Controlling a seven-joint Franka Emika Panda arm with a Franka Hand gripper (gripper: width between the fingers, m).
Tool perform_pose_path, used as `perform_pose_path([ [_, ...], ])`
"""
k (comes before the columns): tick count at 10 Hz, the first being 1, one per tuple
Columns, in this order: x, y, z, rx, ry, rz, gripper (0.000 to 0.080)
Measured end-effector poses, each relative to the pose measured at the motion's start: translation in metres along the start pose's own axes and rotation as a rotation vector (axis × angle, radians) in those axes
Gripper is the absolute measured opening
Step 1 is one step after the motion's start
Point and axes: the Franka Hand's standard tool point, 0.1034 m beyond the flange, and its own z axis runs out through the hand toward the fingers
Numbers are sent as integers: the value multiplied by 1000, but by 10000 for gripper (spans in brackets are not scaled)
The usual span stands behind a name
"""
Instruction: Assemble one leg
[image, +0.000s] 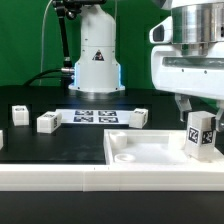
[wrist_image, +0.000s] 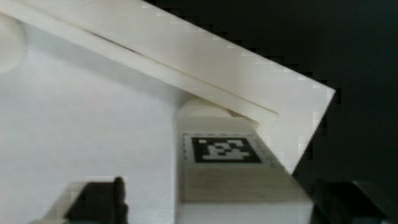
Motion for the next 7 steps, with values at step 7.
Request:
perform_pose_path([
  [7, -12, 0, -1, -59, -14, -505, 649],
])
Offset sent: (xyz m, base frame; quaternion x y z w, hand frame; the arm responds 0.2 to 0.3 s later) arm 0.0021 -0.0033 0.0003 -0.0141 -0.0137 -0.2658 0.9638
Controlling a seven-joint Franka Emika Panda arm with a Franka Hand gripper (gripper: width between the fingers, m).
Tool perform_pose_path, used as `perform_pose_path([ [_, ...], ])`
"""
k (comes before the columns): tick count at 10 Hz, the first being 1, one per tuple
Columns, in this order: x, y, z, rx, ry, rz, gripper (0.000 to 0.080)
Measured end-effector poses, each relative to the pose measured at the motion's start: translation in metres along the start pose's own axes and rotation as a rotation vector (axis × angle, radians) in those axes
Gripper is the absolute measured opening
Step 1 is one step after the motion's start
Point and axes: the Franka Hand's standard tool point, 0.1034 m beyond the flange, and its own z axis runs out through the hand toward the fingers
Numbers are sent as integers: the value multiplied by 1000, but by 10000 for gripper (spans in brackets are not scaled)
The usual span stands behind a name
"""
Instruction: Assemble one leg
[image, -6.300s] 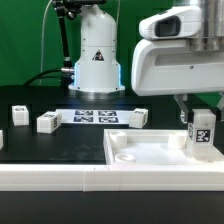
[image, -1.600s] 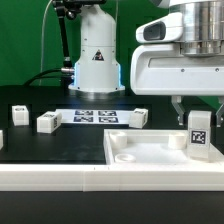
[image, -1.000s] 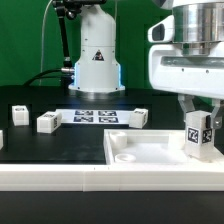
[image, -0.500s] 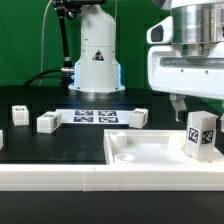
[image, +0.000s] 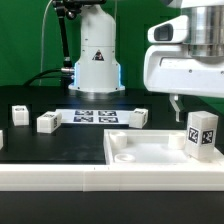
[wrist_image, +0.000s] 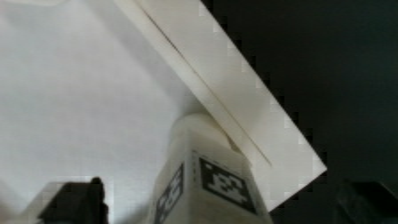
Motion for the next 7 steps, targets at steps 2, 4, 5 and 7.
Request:
perform_pose_path([
  [2, 0, -3, -4, -27, -16, -186, 649],
  [4, 2, -2, -5, -27, -18, -363, 649],
  [5, 4, -1, -5, -27, -18, -449, 649],
  [7, 9, 4, -5, -25, -19, -599, 649],
])
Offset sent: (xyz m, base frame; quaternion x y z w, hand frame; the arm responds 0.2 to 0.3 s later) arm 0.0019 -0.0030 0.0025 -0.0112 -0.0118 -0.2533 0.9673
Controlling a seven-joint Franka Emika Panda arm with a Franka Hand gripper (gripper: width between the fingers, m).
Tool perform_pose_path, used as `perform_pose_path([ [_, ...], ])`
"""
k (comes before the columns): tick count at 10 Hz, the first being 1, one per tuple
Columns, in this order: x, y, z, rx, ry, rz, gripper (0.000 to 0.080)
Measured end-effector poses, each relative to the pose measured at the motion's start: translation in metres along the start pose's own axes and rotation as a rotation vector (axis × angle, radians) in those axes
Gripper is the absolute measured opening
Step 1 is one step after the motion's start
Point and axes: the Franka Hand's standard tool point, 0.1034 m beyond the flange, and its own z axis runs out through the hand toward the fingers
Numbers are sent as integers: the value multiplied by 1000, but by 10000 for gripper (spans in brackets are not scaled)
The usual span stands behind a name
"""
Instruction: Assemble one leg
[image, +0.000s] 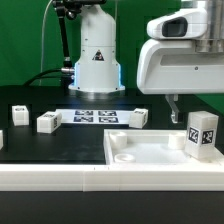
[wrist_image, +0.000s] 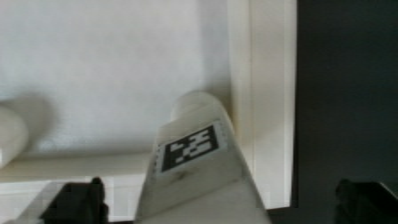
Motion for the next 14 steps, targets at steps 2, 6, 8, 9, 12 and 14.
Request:
perform_pose_path([
  [2, 2, 1, 1, -10, 15, -114, 649],
  [6, 4, 11, 1, -26, 15, -329, 649],
  [8, 4, 11, 2, -26, 15, -328, 392],
  [9, 4, 11, 1, -25, 16, -321, 392],
  [12, 4, 10, 2, -19, 17, -243, 295],
  [14, 5, 9, 2, -1, 32, -35, 294],
])
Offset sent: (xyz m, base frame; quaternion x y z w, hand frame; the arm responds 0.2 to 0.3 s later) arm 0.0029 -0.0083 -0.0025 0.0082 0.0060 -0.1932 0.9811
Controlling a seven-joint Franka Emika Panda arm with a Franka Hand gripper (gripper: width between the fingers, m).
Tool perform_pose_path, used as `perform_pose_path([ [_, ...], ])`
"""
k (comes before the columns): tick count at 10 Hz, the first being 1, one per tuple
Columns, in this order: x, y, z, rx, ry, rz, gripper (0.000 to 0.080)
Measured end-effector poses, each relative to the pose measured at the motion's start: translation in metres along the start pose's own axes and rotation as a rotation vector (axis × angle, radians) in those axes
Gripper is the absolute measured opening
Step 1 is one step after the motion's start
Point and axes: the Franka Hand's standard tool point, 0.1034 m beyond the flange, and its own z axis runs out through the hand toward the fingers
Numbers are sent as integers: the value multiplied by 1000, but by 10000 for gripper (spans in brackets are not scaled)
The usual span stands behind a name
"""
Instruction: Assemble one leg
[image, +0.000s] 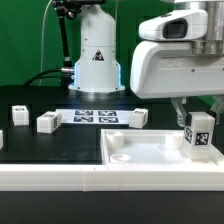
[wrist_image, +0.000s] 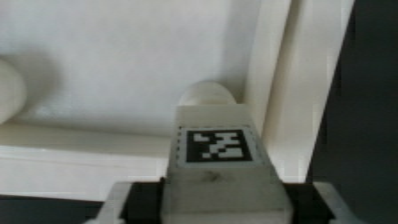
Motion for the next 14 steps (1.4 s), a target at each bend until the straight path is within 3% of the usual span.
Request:
perform_pose_path([
  [6, 0, -4, 1, 10, 9, 470, 294],
  [10, -1, -3, 2, 49, 25, 843, 294],
  [14, -8, -15, 5, 76, 15, 1249, 294],
])
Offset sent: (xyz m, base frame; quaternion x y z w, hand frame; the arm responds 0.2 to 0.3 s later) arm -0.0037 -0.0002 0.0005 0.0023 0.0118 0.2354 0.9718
